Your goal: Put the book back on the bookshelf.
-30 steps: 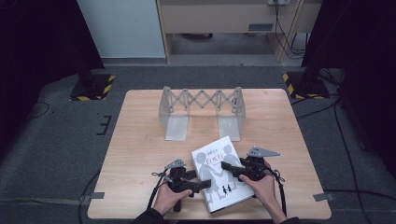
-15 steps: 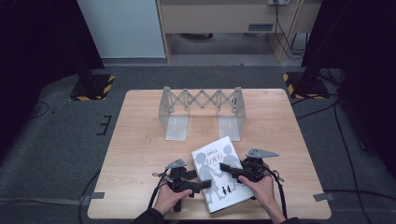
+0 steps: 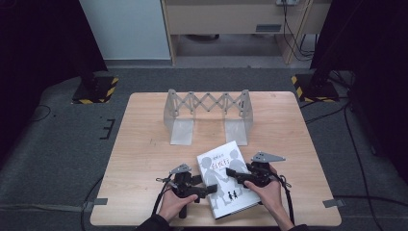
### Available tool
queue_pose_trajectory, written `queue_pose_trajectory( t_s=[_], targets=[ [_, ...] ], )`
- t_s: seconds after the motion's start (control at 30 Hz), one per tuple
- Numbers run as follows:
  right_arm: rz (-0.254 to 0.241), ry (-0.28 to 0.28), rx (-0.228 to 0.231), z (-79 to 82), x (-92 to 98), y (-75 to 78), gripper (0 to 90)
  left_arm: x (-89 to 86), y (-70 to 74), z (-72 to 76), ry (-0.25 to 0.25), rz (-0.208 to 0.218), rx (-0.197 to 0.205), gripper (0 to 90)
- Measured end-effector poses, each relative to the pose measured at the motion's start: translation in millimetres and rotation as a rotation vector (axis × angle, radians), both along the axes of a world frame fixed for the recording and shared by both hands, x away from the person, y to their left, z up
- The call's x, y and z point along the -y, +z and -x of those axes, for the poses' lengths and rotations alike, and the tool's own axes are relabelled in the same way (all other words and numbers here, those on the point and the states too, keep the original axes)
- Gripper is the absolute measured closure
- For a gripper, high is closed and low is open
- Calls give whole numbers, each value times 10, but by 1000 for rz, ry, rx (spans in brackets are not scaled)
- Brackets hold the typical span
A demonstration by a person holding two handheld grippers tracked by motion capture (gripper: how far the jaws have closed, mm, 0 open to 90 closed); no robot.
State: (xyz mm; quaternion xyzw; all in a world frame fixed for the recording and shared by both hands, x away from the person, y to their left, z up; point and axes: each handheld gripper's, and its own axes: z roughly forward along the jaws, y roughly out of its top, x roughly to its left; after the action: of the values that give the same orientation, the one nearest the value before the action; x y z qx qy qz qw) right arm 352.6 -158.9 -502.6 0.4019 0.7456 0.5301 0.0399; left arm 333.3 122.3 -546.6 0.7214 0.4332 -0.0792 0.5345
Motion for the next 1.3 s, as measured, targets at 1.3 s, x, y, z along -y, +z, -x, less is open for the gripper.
queue_pose_trajectory(
  t_s=[1.3],
  targets=[
    [10, -64, -149, -127, 121, -243, 303, 6, 15, -27, 30, -23, -4, 116]
  ],
)
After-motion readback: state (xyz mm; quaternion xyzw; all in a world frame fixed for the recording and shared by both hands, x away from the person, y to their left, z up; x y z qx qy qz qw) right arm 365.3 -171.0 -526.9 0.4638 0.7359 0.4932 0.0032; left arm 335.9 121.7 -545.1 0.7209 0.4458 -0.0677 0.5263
